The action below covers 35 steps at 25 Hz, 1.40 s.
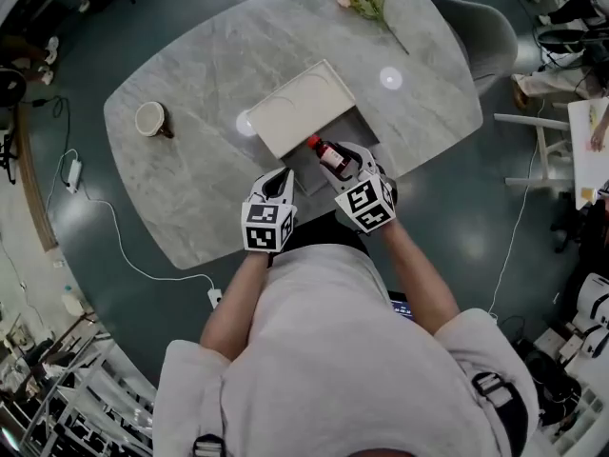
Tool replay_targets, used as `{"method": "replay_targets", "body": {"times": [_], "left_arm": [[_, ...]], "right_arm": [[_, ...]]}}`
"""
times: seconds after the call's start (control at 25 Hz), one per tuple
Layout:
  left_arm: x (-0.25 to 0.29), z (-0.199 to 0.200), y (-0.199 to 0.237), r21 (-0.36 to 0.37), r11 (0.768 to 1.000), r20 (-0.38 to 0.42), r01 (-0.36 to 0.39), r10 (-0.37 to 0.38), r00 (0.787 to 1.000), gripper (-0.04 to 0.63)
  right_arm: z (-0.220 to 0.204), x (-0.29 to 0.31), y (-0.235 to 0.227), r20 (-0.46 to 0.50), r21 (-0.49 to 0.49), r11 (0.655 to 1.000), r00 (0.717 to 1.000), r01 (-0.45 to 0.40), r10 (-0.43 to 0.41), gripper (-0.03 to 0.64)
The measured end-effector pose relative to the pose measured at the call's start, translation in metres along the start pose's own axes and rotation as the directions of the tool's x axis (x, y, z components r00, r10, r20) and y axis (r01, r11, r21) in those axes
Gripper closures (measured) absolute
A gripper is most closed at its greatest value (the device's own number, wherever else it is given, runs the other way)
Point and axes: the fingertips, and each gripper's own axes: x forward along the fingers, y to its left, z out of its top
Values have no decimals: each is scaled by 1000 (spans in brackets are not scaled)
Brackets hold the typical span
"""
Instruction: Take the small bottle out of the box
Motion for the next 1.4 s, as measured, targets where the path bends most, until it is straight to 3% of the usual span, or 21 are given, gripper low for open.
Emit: {"method": "replay_targets", "body": {"times": [0.28, 0.44, 0.6, 0.92, 1.4], "left_arm": [[-6, 37, -8, 61, 998, 79, -15, 10, 997, 574], [-15, 59, -8, 105, 994, 135, -31, 16, 991, 574], [-24, 88, -6, 133, 989, 219, -62, 32, 975, 574], [-47, 127, -17, 188, 978, 312, -90, 27, 950, 574], [-74, 184, -32, 203, 974, 456, -95, -8, 890, 574]], "right_arm": [[17, -16, -23, 146, 249, 967, 985, 55, -93, 396], [29, -27, -32, 220, 314, 947, 965, 71, -145, 396], [46, -38, -42, 279, 336, 936, 939, 102, -202, 396], [86, -74, -56, 401, 352, 927, 875, 127, -272, 396], [140, -124, -76, 524, 335, 922, 776, 193, -352, 396]]}}
